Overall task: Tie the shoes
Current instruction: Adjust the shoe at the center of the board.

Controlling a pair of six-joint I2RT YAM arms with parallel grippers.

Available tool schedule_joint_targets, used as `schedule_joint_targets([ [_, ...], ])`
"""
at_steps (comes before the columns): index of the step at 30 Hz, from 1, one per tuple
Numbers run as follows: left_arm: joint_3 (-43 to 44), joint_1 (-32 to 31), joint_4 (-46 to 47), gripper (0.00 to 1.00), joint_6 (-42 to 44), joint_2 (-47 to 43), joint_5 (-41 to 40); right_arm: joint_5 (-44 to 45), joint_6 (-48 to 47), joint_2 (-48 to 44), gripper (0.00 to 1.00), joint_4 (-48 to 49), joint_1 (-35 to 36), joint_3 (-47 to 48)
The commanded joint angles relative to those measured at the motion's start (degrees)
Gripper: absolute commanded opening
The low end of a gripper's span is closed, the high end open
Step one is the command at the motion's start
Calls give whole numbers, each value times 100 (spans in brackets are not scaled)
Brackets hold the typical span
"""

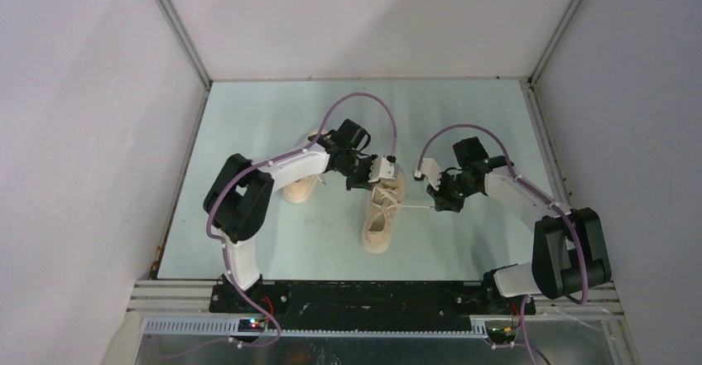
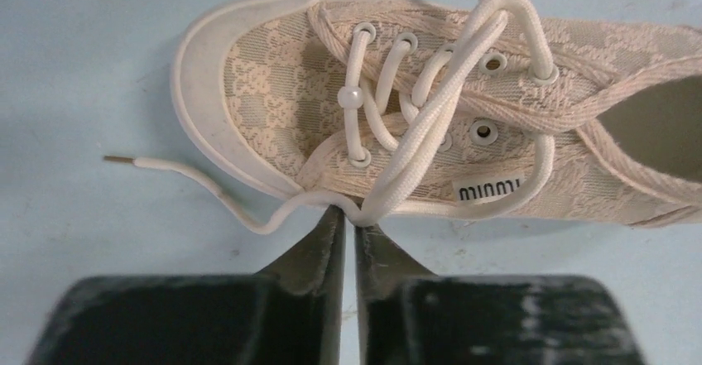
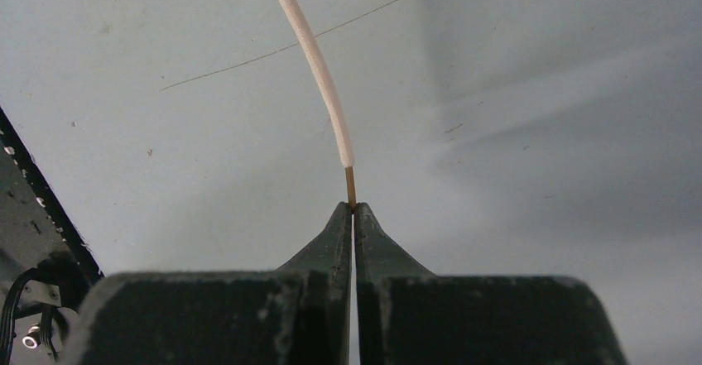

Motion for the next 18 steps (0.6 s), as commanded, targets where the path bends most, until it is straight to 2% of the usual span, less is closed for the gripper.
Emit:
schedule_joint_targets([
  [1,185,-82,284,6,106,-97,-29,51,47,-41,0,91,-57,-11],
  [2,129,-62,282,2,131,-167,-125,49,19,-53,0,52,-124,-11],
  [4,-70,-11,283,0,163,-393,-428,14,-33,-88,0,-7,-271,-11],
  [10,-691,331,-84,0,-25,-1095,-1114,78,-97,-223,0,-44,-627,-11],
  [18,-1542,449,-166,0,-670,-1995,-1442,285,-66,-236,0,-142,-766,-74],
])
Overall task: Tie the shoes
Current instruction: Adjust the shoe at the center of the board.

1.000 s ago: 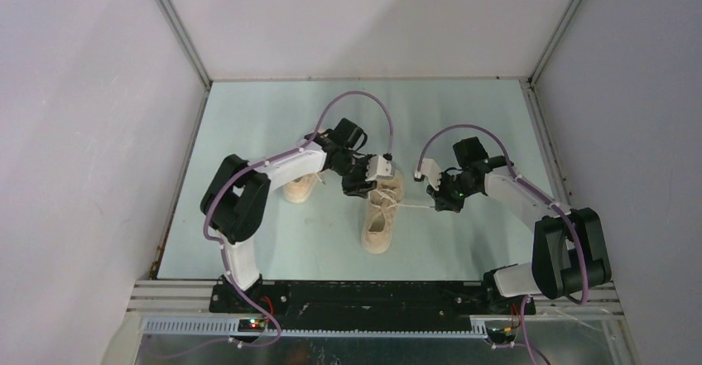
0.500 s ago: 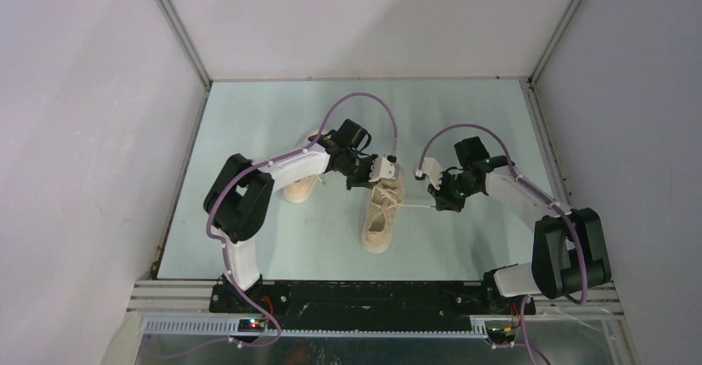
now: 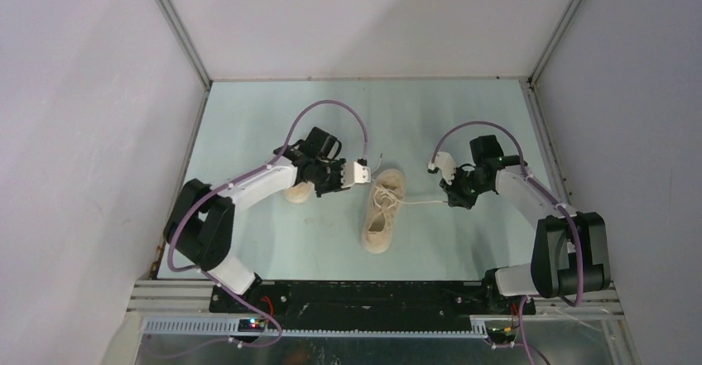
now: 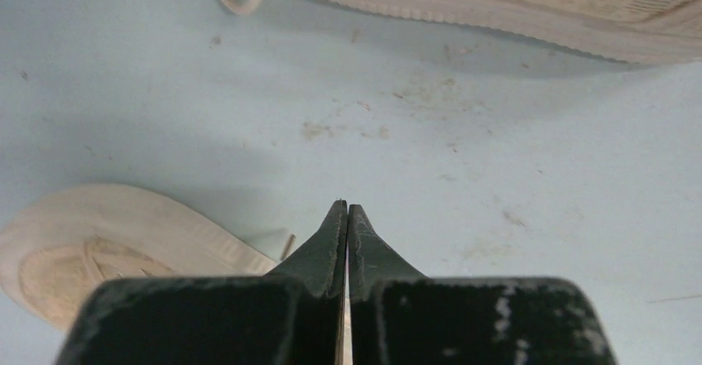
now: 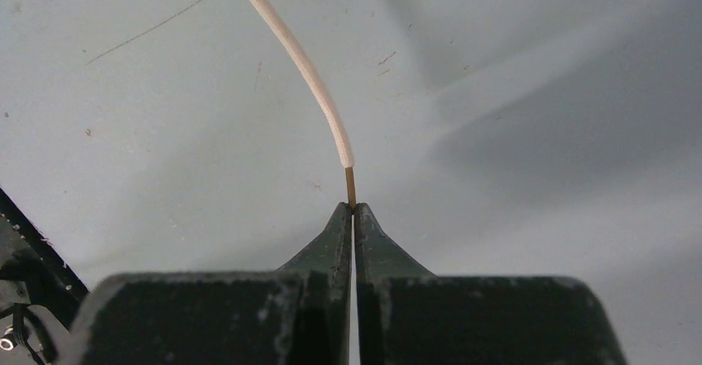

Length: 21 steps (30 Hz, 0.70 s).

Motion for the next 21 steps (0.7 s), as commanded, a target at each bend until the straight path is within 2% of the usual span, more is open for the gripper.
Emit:
schedule_joint_targets([
  [1,-266,-25,-8,0,-526,-564,-159,70,-89,-217,0,-183,-60,-137],
  [2,-389,-25,179,0,-688,-692,-48,-22,-110,-318,0,-213,-57,-177],
  [4,-682,-25,783,13,-890,-894,211,-177,-149,-474,4,-294,-38,-286],
  [5,-758,-47,996,24,-926,-919,318,-198,-155,-507,8,-343,-4,-321],
  [6,-747,-67,1193,27,-928,-866,508,-226,-147,-553,19,-368,37,-322],
  [7,-655,-104,1183,33,-901,-664,603,-249,-155,-586,24,-436,120,-301],
  [8,-440,-113,1068,34,-810,-550,808,-368,-174,-687,35,-467,165,-286],
  [10,-155,-136,887,37,-564,-236,1043,-601,-222,-917,47,-443,329,-272],
  [14,365,-191,580,38,-112,316,1158,-405,50,-776,53,187,1050,-192],
  [21,1095,-196,83,42,528,960,1899,-591,761,603,53,1003,1706,477],
])
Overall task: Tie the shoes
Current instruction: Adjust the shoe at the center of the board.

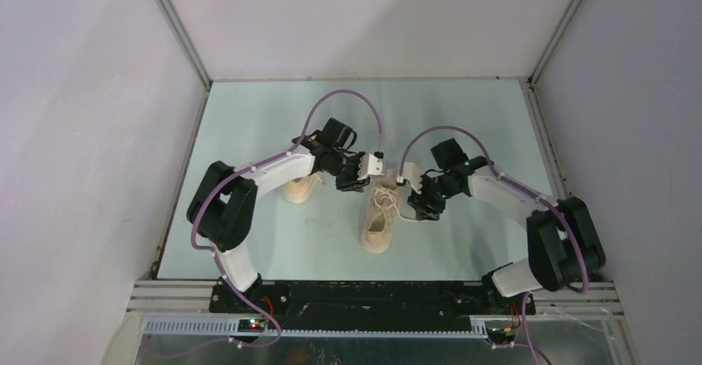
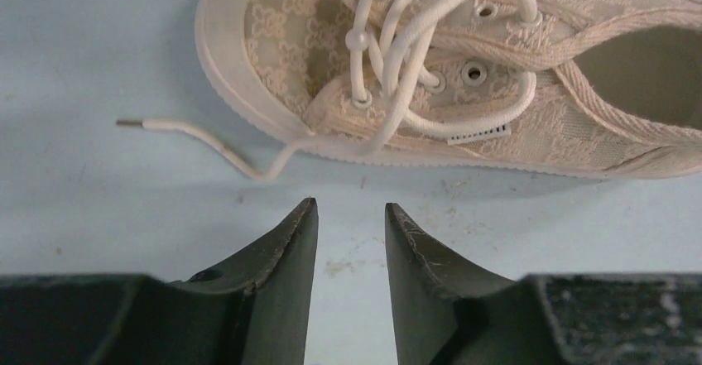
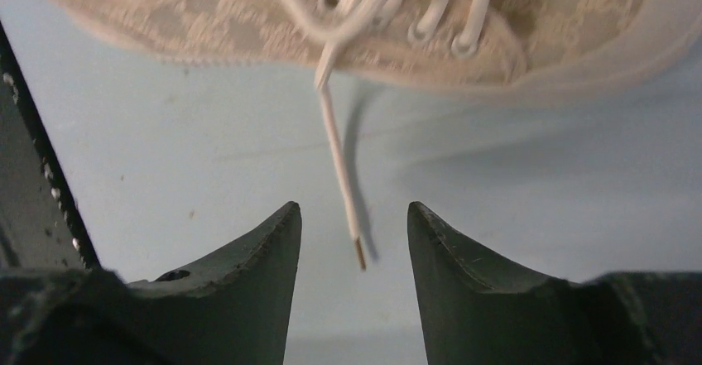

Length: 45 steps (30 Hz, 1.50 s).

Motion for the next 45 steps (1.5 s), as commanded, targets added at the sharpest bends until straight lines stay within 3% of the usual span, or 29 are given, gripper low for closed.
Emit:
schedule_joint_targets([
  [1,512,-30,-347,43,541,255,797,-321,691,582,54,731,223,567],
  [8,876,-152,-756,43,799,558,1199,-519,974,1040,56,772,483,845],
  [14,1010,-156,-923,32,713,598,1424,-1127,1508,983,57,750,481,1034],
  [18,973,-159,-777,29,357,580,1680,-984,1776,1114,55,853,818,1093],
  [20,878,-183,-582,30,105,573,1784,-730,1825,1294,49,808,999,1175],
  [25,585,-321,-326,20,-52,506,1625,-354,2003,1580,12,766,1065,1415],
  [27,537,-328,-199,12,-242,443,1597,-294,2041,1567,4,783,1012,1436],
  [30,512,-262,-72,1,-552,377,1527,-339,2053,1383,0,691,846,1436],
  [32,388,-170,234,0,-955,243,1402,-350,2027,1214,0,574,749,1432],
  [35,-77,31,1011,0,-2361,-71,1335,-194,2003,1022,0,523,573,1403],
  [38,-734,294,2427,0,-4284,-645,1270,-95,2103,941,0,746,425,1391],
  [40,-1309,346,3022,0,-4978,-991,1335,-44,2225,953,0,946,350,1395],
  [42,-1828,304,3127,0,-5176,-1273,1480,-2,2301,990,0,1070,326,1407],
  [45,-1863,164,2821,0,-4918,-1385,1628,-33,2351,1099,0,1090,340,1452],
])
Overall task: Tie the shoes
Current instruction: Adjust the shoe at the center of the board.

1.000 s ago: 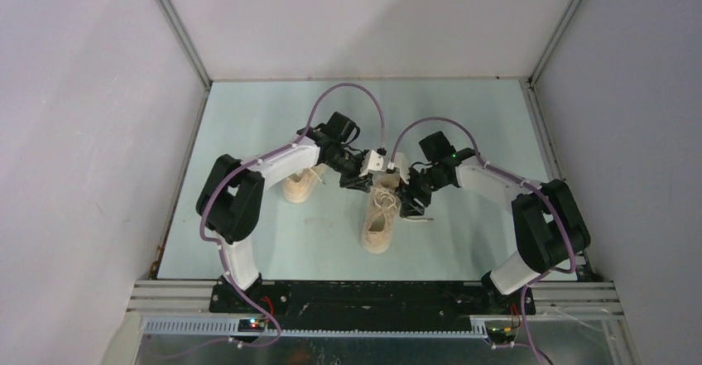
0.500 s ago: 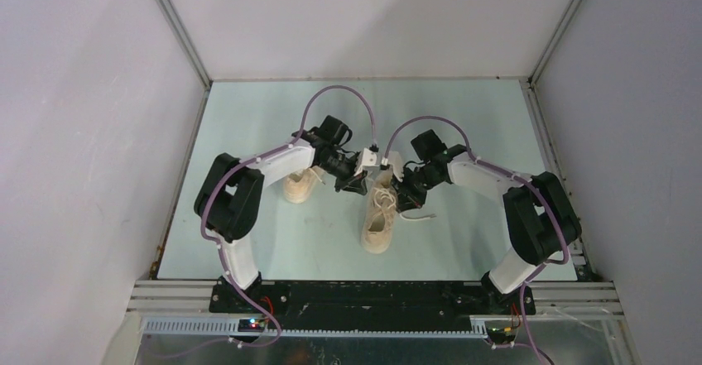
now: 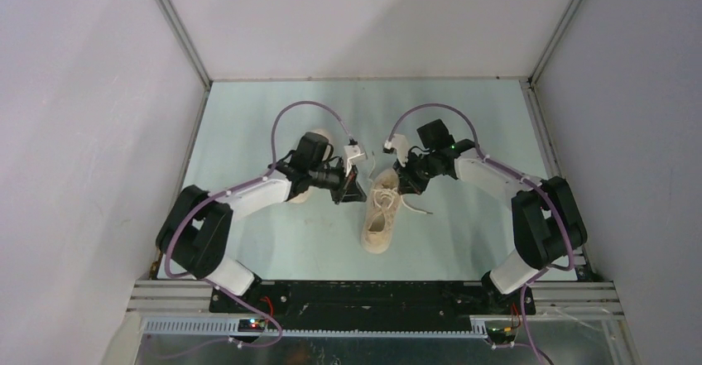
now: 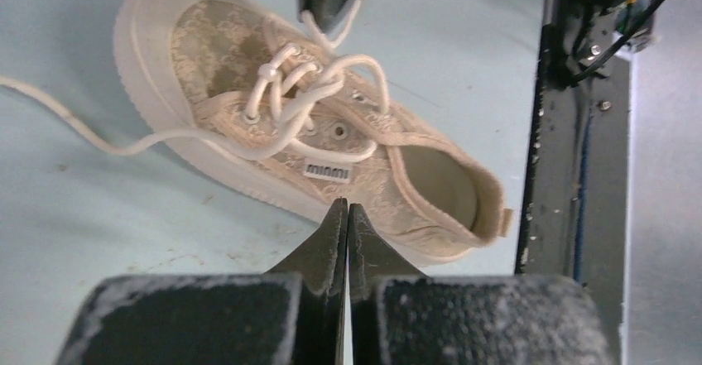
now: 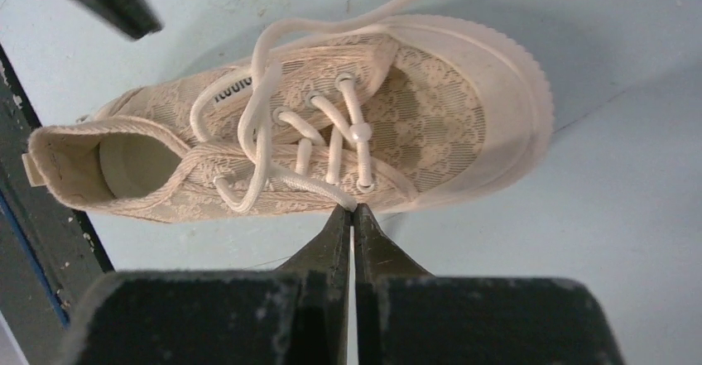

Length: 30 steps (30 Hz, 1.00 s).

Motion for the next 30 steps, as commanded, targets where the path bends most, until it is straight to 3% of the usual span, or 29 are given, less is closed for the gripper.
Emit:
schedule_joint_targets([
  [1,108,-229,58,0,-428,-216,269,94,191,-32,0,330,4,248],
  [4,755,-653,-1330,0,180,306,158,129,220,167,0,231,39,381],
  [6,1044,-845,-1689,0,451,515,13,120,255,298,0,109,14,540],
  [9,1085,-903,-1751,0,510,452,-268,26,297,324,0,11,-71,682],
  [15,535,-897,-2253,0,1636,-686,-1279,16,207,229,0,-107,-97,702],
  [21,491,-1482,-2892,0,2528,-333,-2258,21,147,235,0,-179,-92,702],
  [25,964,-1951,-2648,0,2384,214,-2045,59,139,239,0,-165,-103,707],
  [30,1319,-2192,-2158,0,2115,278,-1913,44,110,245,0,-233,-135,703],
])
